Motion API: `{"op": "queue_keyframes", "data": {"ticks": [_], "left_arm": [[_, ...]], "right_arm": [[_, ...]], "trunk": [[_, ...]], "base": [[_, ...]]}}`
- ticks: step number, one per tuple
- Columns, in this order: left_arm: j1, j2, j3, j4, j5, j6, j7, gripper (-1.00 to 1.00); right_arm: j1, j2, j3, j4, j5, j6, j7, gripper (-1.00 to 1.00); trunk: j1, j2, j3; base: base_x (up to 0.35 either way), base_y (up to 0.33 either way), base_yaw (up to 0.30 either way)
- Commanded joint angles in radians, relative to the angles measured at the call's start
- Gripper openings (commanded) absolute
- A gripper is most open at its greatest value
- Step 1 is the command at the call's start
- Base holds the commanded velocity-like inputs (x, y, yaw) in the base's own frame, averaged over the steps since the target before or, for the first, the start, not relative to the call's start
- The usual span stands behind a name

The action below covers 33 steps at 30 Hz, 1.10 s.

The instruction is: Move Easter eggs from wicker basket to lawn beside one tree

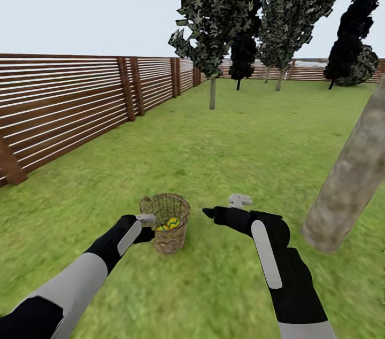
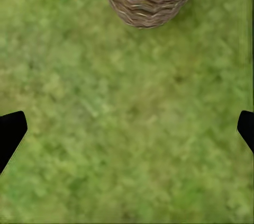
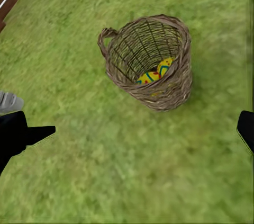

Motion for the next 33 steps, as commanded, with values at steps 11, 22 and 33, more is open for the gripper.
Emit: {"op": "queue_keyframes", "data": {"ticks": [11,22,33], "left_arm": [[-0.001,0.002,-0.005,-0.002,0.011,0.002,0.009,1.0],[-0.001,0.002,-0.005,-0.002,0.011,0.002,0.009,1.0],[-0.001,0.002,-0.006,-0.002,0.012,0.003,0.009,1.0]], "right_arm": [[-0.001,0.0,-0.001,0.0,-0.002,0.004,-0.002,1.0],[-0.001,-0.002,-0.007,-0.001,0.001,0.004,-0.004,1.0],[-0.001,-0.003,-0.096,0.009,0.006,0.004,-0.144,1.0]], "trunk": [[0.001,-0.001,0.007],[0.001,-0.001,0.01],[0.001,-0.001,0.01]], "base": [[0.293,0.19,-0.262],[0.27,0.222,-0.1],[0.268,0.204,-0.004]]}}
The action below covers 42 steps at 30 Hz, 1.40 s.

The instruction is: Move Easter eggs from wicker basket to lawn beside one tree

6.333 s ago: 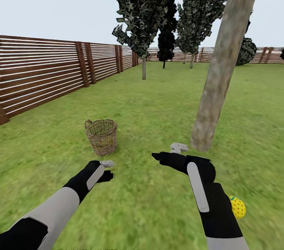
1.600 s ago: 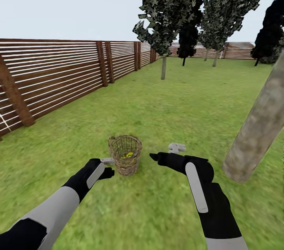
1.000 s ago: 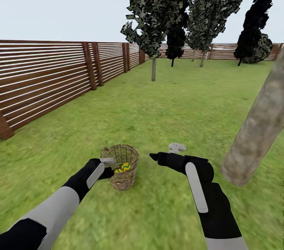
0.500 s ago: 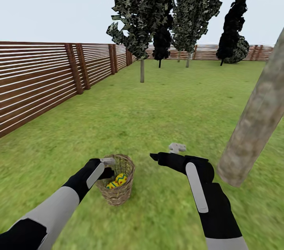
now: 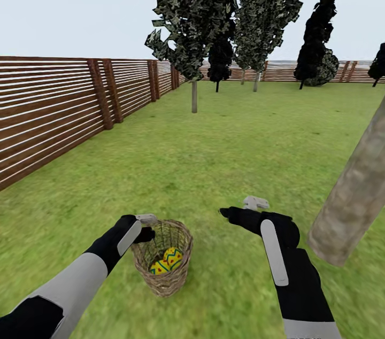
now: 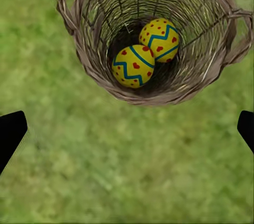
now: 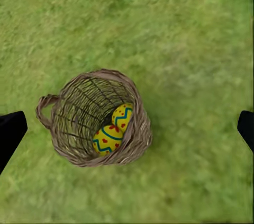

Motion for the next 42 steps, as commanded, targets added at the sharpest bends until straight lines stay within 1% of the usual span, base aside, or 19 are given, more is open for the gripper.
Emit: {"op": "queue_keyframes", "data": {"ticks": [1,3,5,9,12,16,24,27,29,31,36,42], "left_arm": [[-0.001,0.001,-0.007,-0.002,0.01,0.002,0.008,1.0],[-0.001,0.001,-0.008,-0.002,0.011,0.002,0.008,1.0],[-0.001,0.001,-0.007,-0.002,0.011,0.003,0.008,1.0],[-0.001,0.001,-0.007,0.002,0.012,0.008,0.008,1.0],[-0.001,0.0,-0.006,0.001,0.013,0.06,0.005,1.0],[-0.001,0.0,-0.004,0.001,0.017,0.108,-0.027,1.0],[-0.001,0.0,-0.002,0.002,0.023,0.131,-0.053,1.0],[-0.001,0.0,-0.002,0.004,0.025,0.143,-0.075,1.0],[-0.002,0.0,-0.002,0.008,0.025,0.151,-0.111,1.0],[-0.002,0.001,-0.002,0.01,0.025,0.154,-0.129,1.0],[-0.002,0.0,-0.002,0.011,0.024,0.156,-0.144,1.0],[-0.002,0.0,-0.002,0.011,0.025,0.159,-0.148,1.0]], "right_arm": [[-0.001,0.001,-0.004,0.002,-0.013,0.004,-0.024,1.0],[-0.001,0.002,-0.011,0.01,-0.014,0.004,-0.061,1.0],[-0.001,0.002,-0.02,0.018,-0.014,0.004,-0.084,1.0],[-0.001,0.004,-0.056,0.032,-0.016,0.004,-0.119,1.0],[-0.001,0.005,-0.07,0.037,-0.019,0.004,-0.131,1.0],[-0.001,0.006,-0.073,0.039,-0.02,0.004,-0.135,1.0],[-0.001,0.004,-0.079,0.049,-0.017,0.004,-0.14,1.0],[-0.001,0.003,-0.08,0.06,-0.017,0.004,-0.14,1.0],[-0.001,0.004,-0.08,0.064,-0.018,0.004,-0.14,1.0],[-0.001,0.004,-0.079,0.065,-0.019,0.004,-0.139,1.0],[-0.001,0.005,-0.078,0.066,-0.02,0.004,-0.138,1.0],[-0.001,0.005,-0.078,0.066,-0.021,0.004,-0.138,1.0]], "trunk": [[0.0,-0.001,-0.001],[0.0,-0.001,-0.001],[0.0,-0.001,-0.001],[0.0,-0.001,-0.001],[0.0,-0.001,-0.001],[0.0,-0.001,-0.001],[0.0,-0.001,-0.001],[0.0,-0.001,-0.001],[0.0,-0.001,-0.001],[0.0,-0.001,-0.001],[0.0,-0.001,-0.001],[0.0,-0.001,0.004]], "base": [[0.265,0.119,0.0],[0.254,0.078,0.0],[0.238,0.044,0.0],[0.22,0.021,0.0],[0.136,0.006,0.0],[0.046,0.002,0.0],[0.008,0.0,0.0],[0.014,0.0,0.0],[0.134,0.0,0.0],[0.138,0.0,0.0],[0.054,0.0,-0.023],[0.009,0.03,-0.183]]}}
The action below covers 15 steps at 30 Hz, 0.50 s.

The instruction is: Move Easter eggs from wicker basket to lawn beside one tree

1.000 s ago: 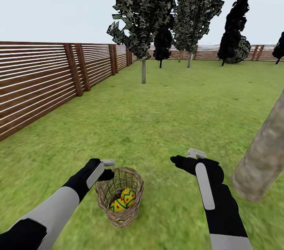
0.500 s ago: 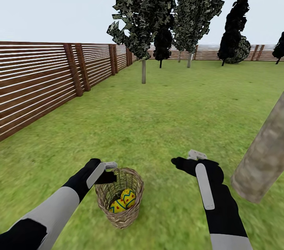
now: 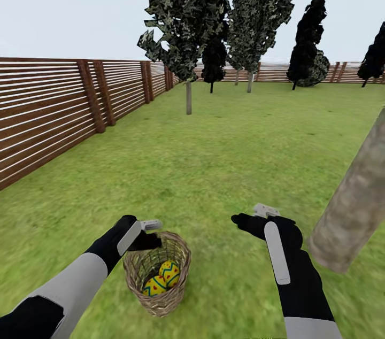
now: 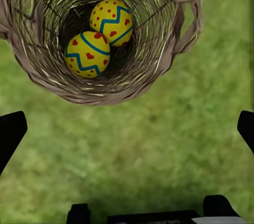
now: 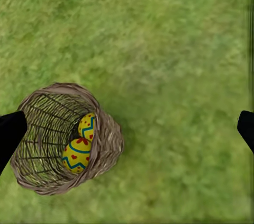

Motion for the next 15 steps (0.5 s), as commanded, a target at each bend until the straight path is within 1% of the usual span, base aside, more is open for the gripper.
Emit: {"op": "queue_keyframes", "data": {"ticks": [1,6,7,11,15], "left_arm": [[-0.001,0.001,-0.006,-0.002,0.01,0.004,0.008,1.0],[-0.001,0.001,-0.006,-0.002,0.011,0.005,0.008,1.0],[-0.001,0.001,-0.006,-0.002,0.011,0.006,0.008,1.0],[-0.001,0.002,-0.006,-0.002,0.011,0.006,0.008,1.0],[-0.001,0.002,-0.006,-0.002,0.011,0.006,0.008,1.0]], "right_arm": [[-0.001,0.001,-0.001,-0.001,-0.011,0.003,-0.009,1.0],[-0.001,0.0,-0.001,-0.001,-0.012,0.003,-0.008,1.0],[-0.001,0.0,-0.001,-0.001,-0.018,0.003,-0.008,1.0],[-0.001,-0.002,-0.001,-0.001,-0.048,0.003,-0.008,1.0],[-0.001,-0.003,-0.001,-0.001,-0.06,0.003,-0.008,1.0]], "trunk": [[0.0,-0.001,0.0],[0.0,-0.001,0.004],[0.0,-0.001,0.005],[0.0,-0.001,0.006],[0.0,-0.001,0.007]], "base": [[0.002,0.101,-0.228],[0.001,0.132,-0.232],[0.0,0.207,-0.155],[0.0,0.249,-0.077],[0.0,0.279,-0.043]]}}
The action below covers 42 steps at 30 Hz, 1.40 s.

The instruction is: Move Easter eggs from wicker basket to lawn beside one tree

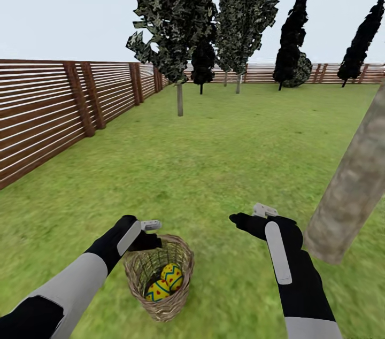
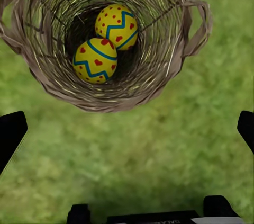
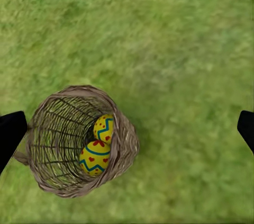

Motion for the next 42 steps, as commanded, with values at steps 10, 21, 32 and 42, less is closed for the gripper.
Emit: {"op": "queue_keyframes", "data": {"ticks": [10,21,32,42], "left_arm": [[-0.001,0.001,-0.007,0.0,0.009,0.002,0.008,1.0],[-0.001,0.001,-0.008,0.0,0.009,0.002,0.008,1.0],[-0.001,0.001,-0.009,0.0,0.009,0.002,0.008,1.0],[-0.001,0.001,-0.009,0.0,0.007,0.002,0.008,1.0]], "right_arm": [[-0.001,0.0,-0.003,0.0,-0.016,0.003,-0.009,1.0],[-0.001,-0.001,-0.004,0.001,-0.016,0.003,-0.009,1.0],[-0.001,-0.001,-0.005,0.001,-0.016,0.003,-0.009,1.0],[-0.001,-0.001,-0.005,0.001,-0.016,0.003,-0.009,1.0]], "trunk": [[0.0,-0.001,0.008],[0.0,-0.001,0.019],[0.0,-0.001,0.027],[0.0,-0.001,0.034]], "base": [[0.022,0.287,-0.173],[0.084,0.129,-0.191],[0.003,0.061,-0.137],[0.0,0.133,-0.129]]}}
